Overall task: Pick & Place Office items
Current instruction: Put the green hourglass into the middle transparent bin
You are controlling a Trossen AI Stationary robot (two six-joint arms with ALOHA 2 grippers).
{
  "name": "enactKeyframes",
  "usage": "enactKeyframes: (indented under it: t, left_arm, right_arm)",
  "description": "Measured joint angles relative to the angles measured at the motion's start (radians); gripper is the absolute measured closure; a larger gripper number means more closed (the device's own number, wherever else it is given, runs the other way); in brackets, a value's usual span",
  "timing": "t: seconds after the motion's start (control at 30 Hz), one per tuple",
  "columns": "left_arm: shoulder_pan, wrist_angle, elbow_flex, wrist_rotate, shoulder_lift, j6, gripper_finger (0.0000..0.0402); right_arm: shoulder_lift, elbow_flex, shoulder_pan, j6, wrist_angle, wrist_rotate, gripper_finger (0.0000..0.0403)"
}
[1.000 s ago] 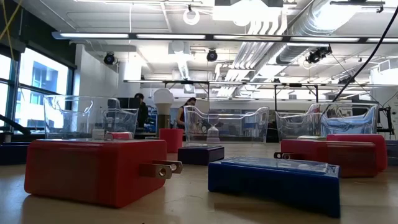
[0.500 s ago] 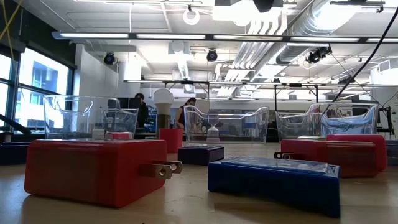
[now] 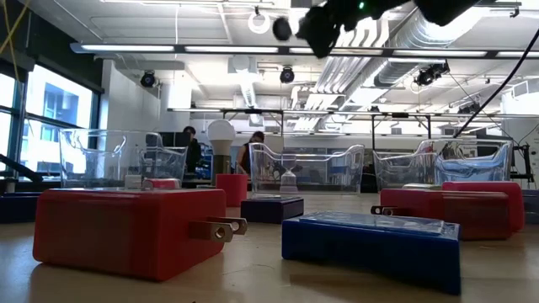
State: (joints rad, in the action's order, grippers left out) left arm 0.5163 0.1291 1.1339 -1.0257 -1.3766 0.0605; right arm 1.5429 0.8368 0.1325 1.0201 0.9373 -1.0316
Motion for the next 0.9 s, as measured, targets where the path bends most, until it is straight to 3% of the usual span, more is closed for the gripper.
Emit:
enactKeyframes:
  t: [0.17,0.43,0.73,0.9]
  left_arm:
    - [0.0,-0.05,0.0,0.0,0.0,0.017,0.0075]
    - [-0.005,-0.079,0.0,0.0,0.0,0.045,0.0075]
    - [-0.005,-0.11,0.0,0.001,0.0,0.097,0.0075]
    - [-0.004,-0.11,0.0,0.001,0.0,0.098,0.0075]
  right_arm:
    - [0.0,0.0,-0.062,-0.299,-0.176,-0.05,0.0213]
    - [0.0,0.0,-0.08,-0.567,-0.397,-0.057,0.0211]
    - [0.0,0.0,-0.114,-0.951,-0.762,0.113,0.0208]
    - [-0.04,0.0,-0.152,-1.061,-0.919,0.193,0.0212]
